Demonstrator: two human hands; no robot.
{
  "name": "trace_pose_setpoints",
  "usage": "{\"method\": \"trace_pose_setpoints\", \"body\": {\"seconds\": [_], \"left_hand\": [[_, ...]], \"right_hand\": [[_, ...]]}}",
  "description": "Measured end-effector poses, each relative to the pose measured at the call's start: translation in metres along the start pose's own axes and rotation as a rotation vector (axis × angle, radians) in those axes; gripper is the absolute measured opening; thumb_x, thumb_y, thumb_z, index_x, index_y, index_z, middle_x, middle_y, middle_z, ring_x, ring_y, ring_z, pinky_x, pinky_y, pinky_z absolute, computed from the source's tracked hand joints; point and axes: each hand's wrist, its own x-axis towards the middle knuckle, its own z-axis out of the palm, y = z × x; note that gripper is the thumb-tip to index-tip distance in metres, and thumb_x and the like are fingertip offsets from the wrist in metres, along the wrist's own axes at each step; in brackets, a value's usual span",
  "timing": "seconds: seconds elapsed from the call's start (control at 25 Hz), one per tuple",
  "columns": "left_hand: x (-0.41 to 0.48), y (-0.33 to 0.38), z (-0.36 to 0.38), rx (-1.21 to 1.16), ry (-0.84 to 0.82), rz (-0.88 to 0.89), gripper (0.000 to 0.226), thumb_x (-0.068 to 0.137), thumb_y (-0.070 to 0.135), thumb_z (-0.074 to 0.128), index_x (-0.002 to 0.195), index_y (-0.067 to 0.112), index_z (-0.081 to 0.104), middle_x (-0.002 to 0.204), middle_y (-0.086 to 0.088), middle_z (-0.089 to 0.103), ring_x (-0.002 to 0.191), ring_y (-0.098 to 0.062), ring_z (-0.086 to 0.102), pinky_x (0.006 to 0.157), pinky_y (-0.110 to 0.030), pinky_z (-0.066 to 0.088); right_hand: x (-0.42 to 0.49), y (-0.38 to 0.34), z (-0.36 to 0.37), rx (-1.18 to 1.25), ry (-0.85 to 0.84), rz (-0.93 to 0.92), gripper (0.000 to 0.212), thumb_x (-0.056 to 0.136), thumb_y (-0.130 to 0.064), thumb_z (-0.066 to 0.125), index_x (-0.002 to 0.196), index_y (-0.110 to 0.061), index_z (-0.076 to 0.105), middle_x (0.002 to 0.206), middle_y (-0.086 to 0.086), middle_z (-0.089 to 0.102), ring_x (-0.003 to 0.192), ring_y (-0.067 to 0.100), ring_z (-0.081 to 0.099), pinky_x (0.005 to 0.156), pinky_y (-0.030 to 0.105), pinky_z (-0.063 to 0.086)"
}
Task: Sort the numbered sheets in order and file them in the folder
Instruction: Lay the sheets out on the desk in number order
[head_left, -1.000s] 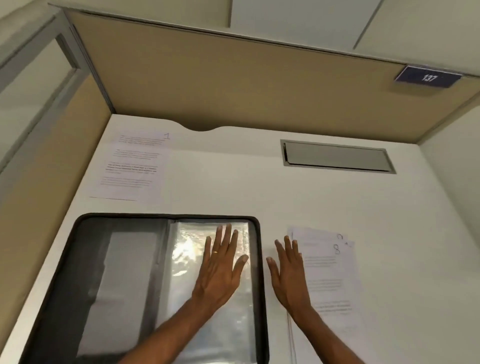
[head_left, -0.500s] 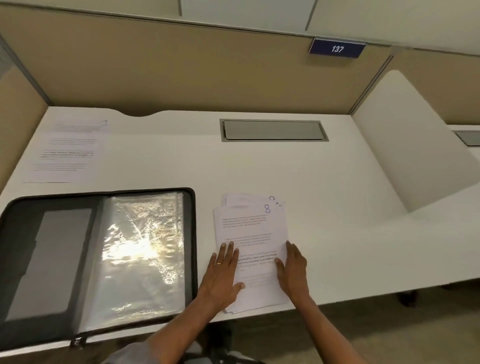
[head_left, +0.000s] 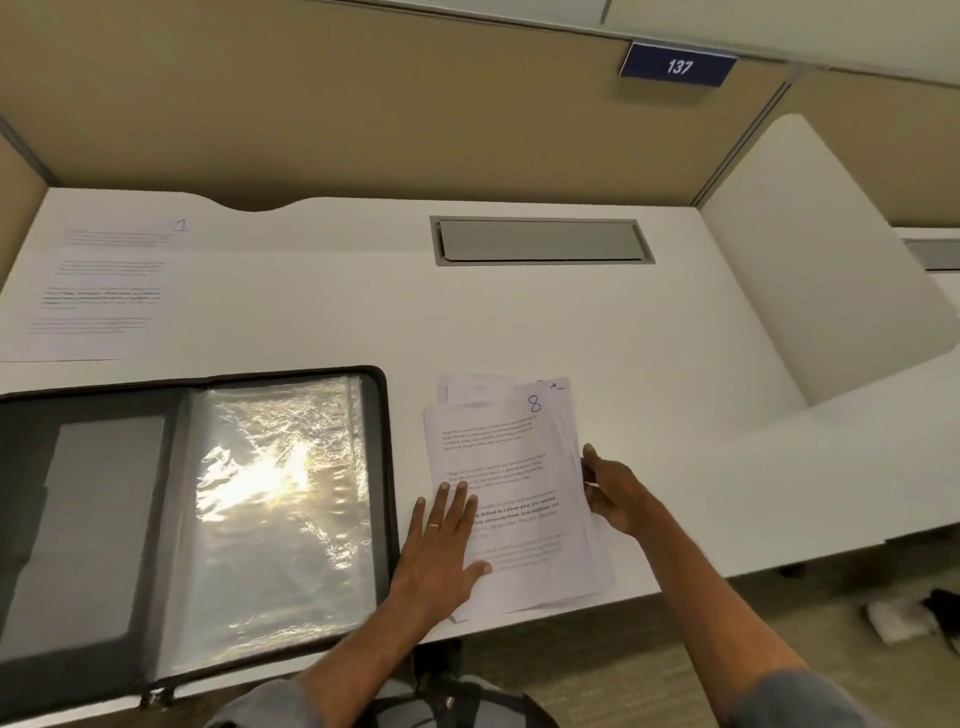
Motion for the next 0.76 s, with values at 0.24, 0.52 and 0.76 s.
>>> {"method": "trace_pose_setpoints", "body": {"seconds": [0.24,0.52,0.76], "left_hand": [[0.001,-0.003,0.004,-0.043,0.021,0.01,0.092,0.099,0.064,0.036,0.159,0.021,-0.019,0.162,-0.003,-0.033,0.152,-0.025,-0.029,0.122,-0.049,-0.017],[0.001,0.002,-0.001,-0.133,0.032,-0.044,0.094,0.1,0.055,0.047,0.161,0.02,-0.015,0.164,-0.003,-0.03,0.153,-0.024,-0.027,0.124,-0.046,-0.017],[0.002,0.003,-0.008,-0.116,0.03,-0.069,0.093,0.1,0.057,0.05,0.161,0.023,-0.011,0.166,0.0,-0.025,0.153,-0.021,-0.025,0.124,-0.046,-0.017]], "right_hand": [[0.001,-0.014,0.008,-0.315,0.089,-0.103,0.026,0.103,-0.028,0.055,0.108,-0.014,0.076,0.094,0.009,0.066,0.087,0.016,0.053,0.066,0.024,0.045],[0.003,-0.024,0.016,-0.036,-0.016,-0.054,0.028,0.103,-0.009,0.049,0.122,0.0,0.067,0.106,0.013,0.072,0.065,0.013,0.061,0.06,0.022,0.051],[0.002,-0.024,0.056,-0.398,0.095,-0.1,0.039,0.092,-0.021,0.068,0.125,-0.014,0.048,0.085,0.003,0.06,0.062,0.012,0.054,0.052,0.02,0.049]]}}
